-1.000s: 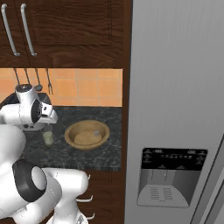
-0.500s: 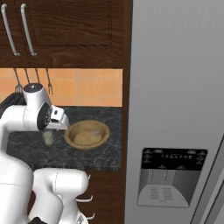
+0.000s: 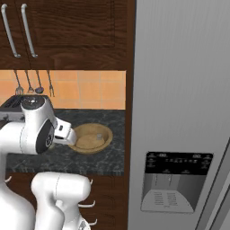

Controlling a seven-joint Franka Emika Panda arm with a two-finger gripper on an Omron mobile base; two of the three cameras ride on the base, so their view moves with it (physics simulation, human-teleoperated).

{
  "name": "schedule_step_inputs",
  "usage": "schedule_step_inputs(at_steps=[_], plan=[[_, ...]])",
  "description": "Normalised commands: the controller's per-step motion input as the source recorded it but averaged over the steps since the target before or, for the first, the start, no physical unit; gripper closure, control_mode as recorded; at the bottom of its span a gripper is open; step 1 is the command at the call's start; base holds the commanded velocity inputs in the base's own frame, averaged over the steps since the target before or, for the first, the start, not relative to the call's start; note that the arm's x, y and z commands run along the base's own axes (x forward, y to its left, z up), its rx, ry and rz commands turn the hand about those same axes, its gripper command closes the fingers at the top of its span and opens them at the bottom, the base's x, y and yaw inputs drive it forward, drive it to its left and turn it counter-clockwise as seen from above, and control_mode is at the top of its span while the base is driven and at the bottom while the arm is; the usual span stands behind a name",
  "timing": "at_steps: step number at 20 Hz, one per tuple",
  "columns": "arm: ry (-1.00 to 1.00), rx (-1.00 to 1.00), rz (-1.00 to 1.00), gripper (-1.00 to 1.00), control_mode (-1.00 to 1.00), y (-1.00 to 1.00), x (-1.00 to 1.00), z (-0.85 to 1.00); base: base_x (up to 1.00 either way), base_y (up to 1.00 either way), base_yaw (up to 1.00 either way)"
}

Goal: Grab a lemon wedge from the fridge and one ice cube from the ice bowl, and put them in the glass of lemonade.

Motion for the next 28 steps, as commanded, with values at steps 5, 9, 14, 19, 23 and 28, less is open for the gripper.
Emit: schedule_step_inputs(at_steps=[5, 9, 14, 19, 23, 28], plan=[[0.00, -0.01, 0.00, -1.00, -1.00, -0.01, -0.10, 0.47, 0.00, 0.00, 0.00], [0.00, 0.02, 0.00, -1.00, -1.00, -0.07, -0.08, 0.06, 0.00, 0.00, 0.00], [0.00, 0.00, 0.00, -1.00, 1.00, 0.00, 0.00, 0.00, -0.22, 0.00, 0.00], [0.00, 0.00, 0.00, -1.00, 1.00, 0.00, 0.00, 0.00, -1.00, -0.26, -0.21], [0.00, 0.00, 0.00, -1.00, 1.00, 0.00, 0.00, 0.00, -0.40, -0.76, -0.36], [0.00, 0.00, 0.00, -1.00, 1.00, 0.00, 0.00, 0.00, -0.07, -1.00, -0.24]])
